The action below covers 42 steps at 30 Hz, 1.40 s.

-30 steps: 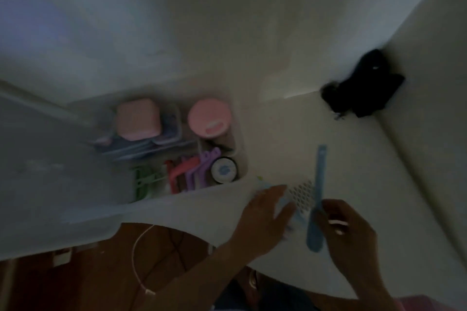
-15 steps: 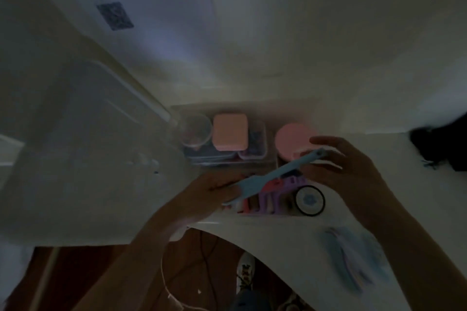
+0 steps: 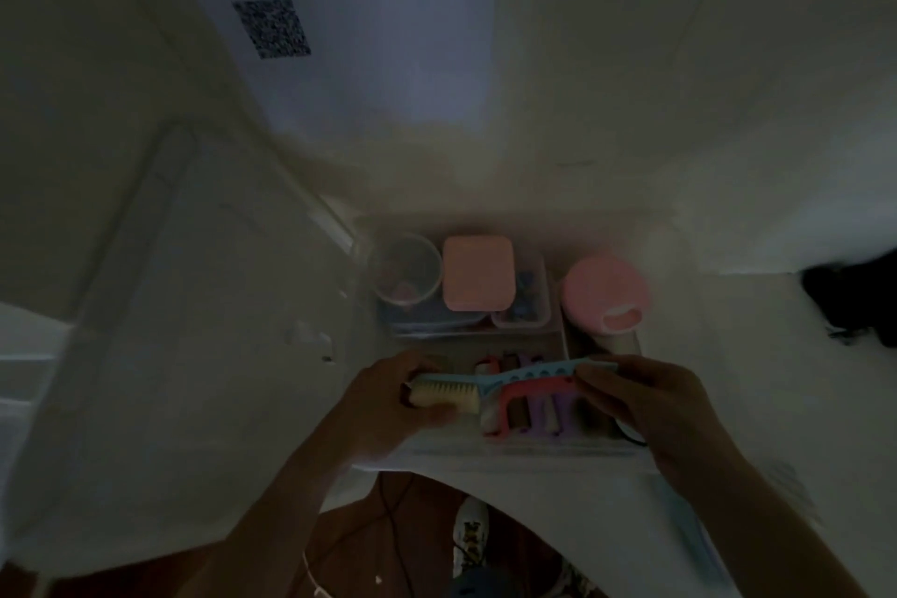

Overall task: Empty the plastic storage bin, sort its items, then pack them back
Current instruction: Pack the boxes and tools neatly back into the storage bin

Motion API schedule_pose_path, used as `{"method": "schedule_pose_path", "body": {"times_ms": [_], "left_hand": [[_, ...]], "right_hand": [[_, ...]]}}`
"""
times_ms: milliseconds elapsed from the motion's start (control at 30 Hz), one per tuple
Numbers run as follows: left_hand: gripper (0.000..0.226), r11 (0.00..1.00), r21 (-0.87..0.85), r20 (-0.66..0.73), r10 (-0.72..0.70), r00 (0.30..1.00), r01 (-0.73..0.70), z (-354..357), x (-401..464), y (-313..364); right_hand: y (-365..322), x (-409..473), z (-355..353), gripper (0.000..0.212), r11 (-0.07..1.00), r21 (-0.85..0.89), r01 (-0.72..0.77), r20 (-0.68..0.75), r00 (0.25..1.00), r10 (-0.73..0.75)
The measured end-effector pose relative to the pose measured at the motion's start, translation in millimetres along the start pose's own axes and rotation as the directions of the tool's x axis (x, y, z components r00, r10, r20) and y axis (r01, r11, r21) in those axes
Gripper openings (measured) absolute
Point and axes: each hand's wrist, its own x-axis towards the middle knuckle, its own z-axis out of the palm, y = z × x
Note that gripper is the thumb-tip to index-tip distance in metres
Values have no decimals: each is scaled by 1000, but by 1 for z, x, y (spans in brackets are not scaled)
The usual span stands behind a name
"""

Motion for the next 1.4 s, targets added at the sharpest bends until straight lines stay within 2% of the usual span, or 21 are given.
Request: {"method": "schedule_pose_path", "body": {"times_ms": [67, 167, 233, 300, 367, 467, 533, 567, 633, 700, 800, 900, 1000, 1033, 1067, 1100, 1133, 1200, 1300, 1400], "left_hand": [[43, 999, -21, -36, -39, 999, 38, 0, -1, -4], [44, 982, -160, 27, -99, 995, 102, 2, 0, -15], [37, 963, -238, 60, -117, 991, 128, 3, -1, -16], [34, 962, -233, 74, -126, 989, 140, 2, -2, -14], [33, 970, -198, 78, -127, 989, 140, 0, -1, -12], [14, 940, -314, 83, -109, 991, 130, 1, 5, -13], [18, 892, -431, 88, -111, 990, 138, 2, 10, -11], [24, 875, -462, 98, -110, 989, 143, 3, 12, -7], [28, 876, -465, 109, -92, 990, 132, 4, 14, -1], [23, 893, -441, 93, -60, 994, 95, 3, 16, 3], [22, 912, -408, 51, -26, 998, 44, -1, 21, 5], [20, 942, -336, -23, -15, 1000, 7, -7, 27, 2], [17, 927, -375, -62, -35, 997, 10, -5, 33, 3], [18, 936, -351, -80, -54, 995, 23, -3, 37, 1], [20, 973, -227, -102, -58, 993, 34, -2, 42, -1], [25, 999, -1, -98, -43, 994, 43, 1, 50, -6], [32, 974, 221, -60, -35, 998, 48, 5, 56, -12], [48, 874, 486, 36, -41, 999, 18, 17, 68, -24], [73, 717, 696, 113, -51, 992, -43, 34, 85, -43], [85, 642, 767, 111, -137, 984, 2, 39, 93, -56]], "right_hand": [[3, 2, 4, 17, 1000, -4, -21, -25, 999, 21], [10, 7, 7, 22, 999, 4, -47, -54, 997, 47], [16, 11, 7, 28, 998, -49, -37, -87, 996, 32], [20, 14, 7, 35, 992, -121, -21, -111, 994, 7], [21, 15, 11, 37, 993, -113, -19, -109, 994, 7], [14, 11, 25, 23, 996, -69, 54, -18, 998, -55], [8, 4, 42, 8, 994, -13, 108, 108, 989, -106], [7, 2, 51, 13, 994, -7, 109, 177, 978, -106], [11, 1, 64, 25, 992, -66, 110, 278, 956, -87], [14, 3, 73, 29, 981, -146, 126, 301, 950, -77], [11, 7, 74, 29, 986, -72, 148, 310, 943, -118], [7, 17, 65, 28, 982, 98, 164, 232, 955, -183], [4, 21, 57, 17, 979, 59, 196, 141, 969, -203], [2, 20, 54, 15, 976, 38, 214, 120, 969, -217], [1, 21, 52, 13, 972, 15, 235, 102, 967, -236], [0, 22, 50, 13, 964, -19, 266, 81, 961, -263], [0, 23, 47, 13, 953, -63, 295, 60, 955, -291], [-1, 25, 43, 11, 945, -111, 308, 10, 951, -309], [2, 26, 37, 10, 972, -62, 226, -60, 972, -229], [7, 28, 31, 16, 994, 18, 105, -124, 987, -102]]}}
